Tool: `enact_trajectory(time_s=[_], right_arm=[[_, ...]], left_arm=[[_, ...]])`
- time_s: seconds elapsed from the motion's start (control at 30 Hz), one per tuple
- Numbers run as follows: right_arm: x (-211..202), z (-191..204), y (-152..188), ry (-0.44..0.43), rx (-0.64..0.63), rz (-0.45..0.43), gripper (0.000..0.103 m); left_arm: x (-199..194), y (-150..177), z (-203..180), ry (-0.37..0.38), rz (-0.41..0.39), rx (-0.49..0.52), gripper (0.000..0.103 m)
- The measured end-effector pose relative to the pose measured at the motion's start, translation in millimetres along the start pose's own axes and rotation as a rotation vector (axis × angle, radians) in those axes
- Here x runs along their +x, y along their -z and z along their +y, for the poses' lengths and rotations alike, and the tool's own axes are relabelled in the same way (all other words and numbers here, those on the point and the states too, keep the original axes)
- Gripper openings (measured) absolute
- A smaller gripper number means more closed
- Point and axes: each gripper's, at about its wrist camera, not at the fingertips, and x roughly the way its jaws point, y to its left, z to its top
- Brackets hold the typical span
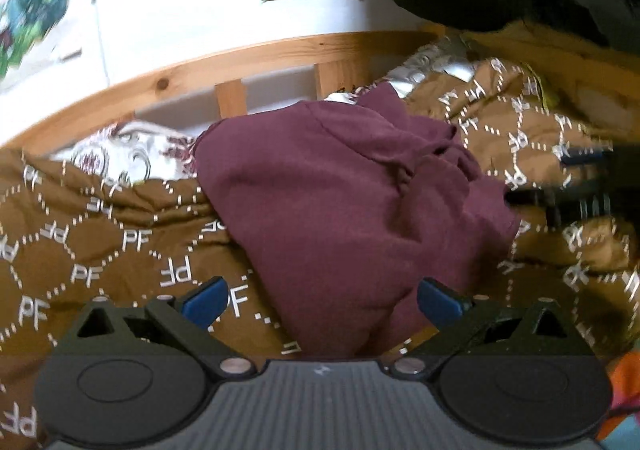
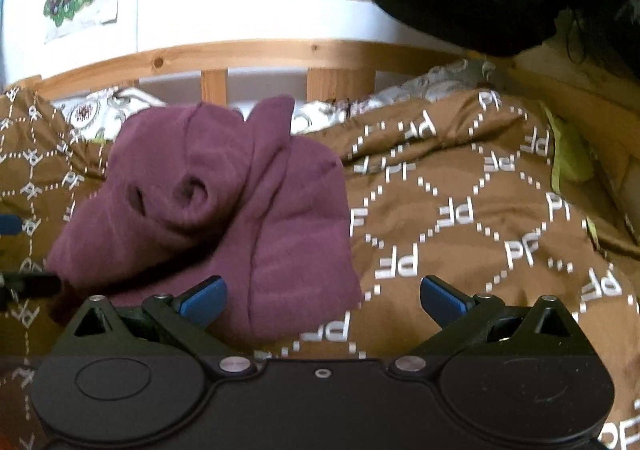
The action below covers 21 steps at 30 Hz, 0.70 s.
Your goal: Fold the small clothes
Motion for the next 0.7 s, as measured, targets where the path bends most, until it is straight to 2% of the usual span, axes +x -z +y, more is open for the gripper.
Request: enact_trajectory(time_s=[0.13,0.3,0.5,0.7], right_arm=[[-1,-1,-18,0.024,0.009,-0.076,0.103],[12,3,-46,-0.045,0.042,-0.084,0.102],[33,19,-59,-0.188,0.075,-0.040,0.102],[44,39,-63,-0.215,0.052,-0.010,0.079]], left_arm=[[3,4,-8,-0.023,0.006,0.072,0.102],[5,6,-11,-0.031,-0.007,0.097,0.102],[15,11,-4,-0.021,0.054,0.062,0.101],[21,13,-1,0.012,0.102,0.033,0.091]])
